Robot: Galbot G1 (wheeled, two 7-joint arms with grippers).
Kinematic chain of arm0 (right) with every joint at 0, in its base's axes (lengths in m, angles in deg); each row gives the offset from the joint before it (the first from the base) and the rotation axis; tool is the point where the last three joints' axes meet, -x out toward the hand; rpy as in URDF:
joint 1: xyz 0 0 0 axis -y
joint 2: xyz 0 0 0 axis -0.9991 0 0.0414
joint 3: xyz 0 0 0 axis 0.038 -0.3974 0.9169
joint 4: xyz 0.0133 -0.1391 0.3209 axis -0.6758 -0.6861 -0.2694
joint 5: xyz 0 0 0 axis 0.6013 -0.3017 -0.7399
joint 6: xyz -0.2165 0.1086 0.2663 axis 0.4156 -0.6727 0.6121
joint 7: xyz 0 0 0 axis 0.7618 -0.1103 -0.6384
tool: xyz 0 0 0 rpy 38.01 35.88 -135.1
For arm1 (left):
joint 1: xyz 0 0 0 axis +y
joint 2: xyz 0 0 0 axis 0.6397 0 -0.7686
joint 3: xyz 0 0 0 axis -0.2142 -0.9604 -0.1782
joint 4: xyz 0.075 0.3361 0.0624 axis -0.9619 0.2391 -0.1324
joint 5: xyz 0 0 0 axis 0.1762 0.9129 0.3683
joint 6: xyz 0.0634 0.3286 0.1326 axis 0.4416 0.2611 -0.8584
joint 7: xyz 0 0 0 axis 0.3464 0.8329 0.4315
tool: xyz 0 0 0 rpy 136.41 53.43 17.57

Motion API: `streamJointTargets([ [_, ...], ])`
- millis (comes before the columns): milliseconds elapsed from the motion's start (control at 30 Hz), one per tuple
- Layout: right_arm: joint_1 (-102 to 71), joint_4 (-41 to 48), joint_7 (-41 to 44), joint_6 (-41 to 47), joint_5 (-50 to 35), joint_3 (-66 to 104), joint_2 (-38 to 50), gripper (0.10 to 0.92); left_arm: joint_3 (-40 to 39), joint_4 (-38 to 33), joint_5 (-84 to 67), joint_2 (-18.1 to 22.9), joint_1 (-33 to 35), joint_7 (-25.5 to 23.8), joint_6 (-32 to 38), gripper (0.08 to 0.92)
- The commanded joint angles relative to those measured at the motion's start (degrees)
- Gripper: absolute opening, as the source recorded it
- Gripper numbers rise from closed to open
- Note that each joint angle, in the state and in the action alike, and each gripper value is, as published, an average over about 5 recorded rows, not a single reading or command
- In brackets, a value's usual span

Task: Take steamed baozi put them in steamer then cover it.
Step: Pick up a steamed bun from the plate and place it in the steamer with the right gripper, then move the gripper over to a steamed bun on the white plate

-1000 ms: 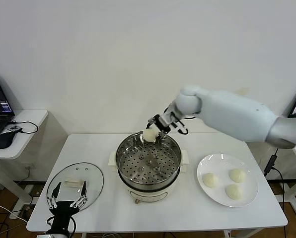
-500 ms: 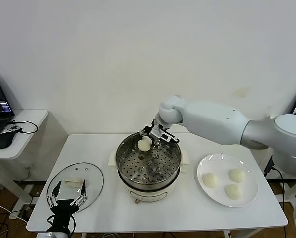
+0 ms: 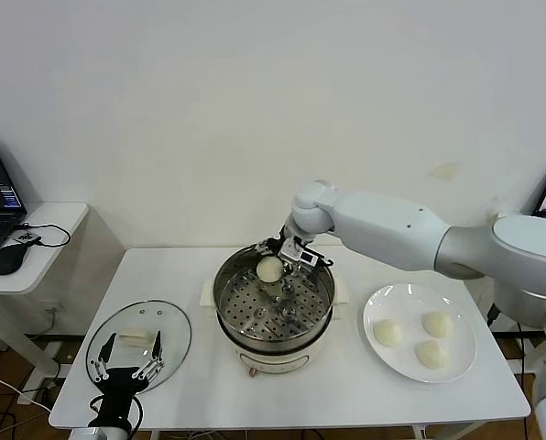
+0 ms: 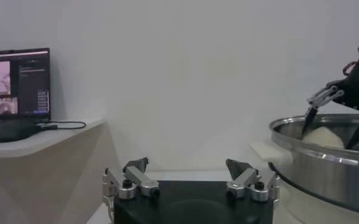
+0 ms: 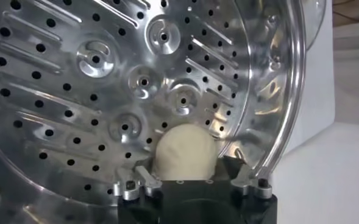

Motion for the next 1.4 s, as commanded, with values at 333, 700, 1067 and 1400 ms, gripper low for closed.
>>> streamJointTargets([
  [333,16.2,-24.96,8.59,31.99,-19.48,-0.69,25.64,0.823,1.77,-2.49,-1.21,-1.84,0.37,0.38,-2.81,0.823],
  [700,9.96,-31.02,10.51,37.9,-14.32,0.62,44.42,0.823,2.36,-3.24,-1.15,-3.39,0.56,0.38,-3.83,0.823],
  [1067,-12.06,-28.53,8.37,39.25,-10.72,11.26,46.4,0.823,2.02,-3.15,-0.14,-3.11,0.77,0.28,-4.37,0.823],
  [1400,-22.88,-24.49,10.63,36.93,-6.34,18.35,43.43,0.823,1.93,-2.73,0.32,-2.42,0.75,0.36,-4.95,0.823],
])
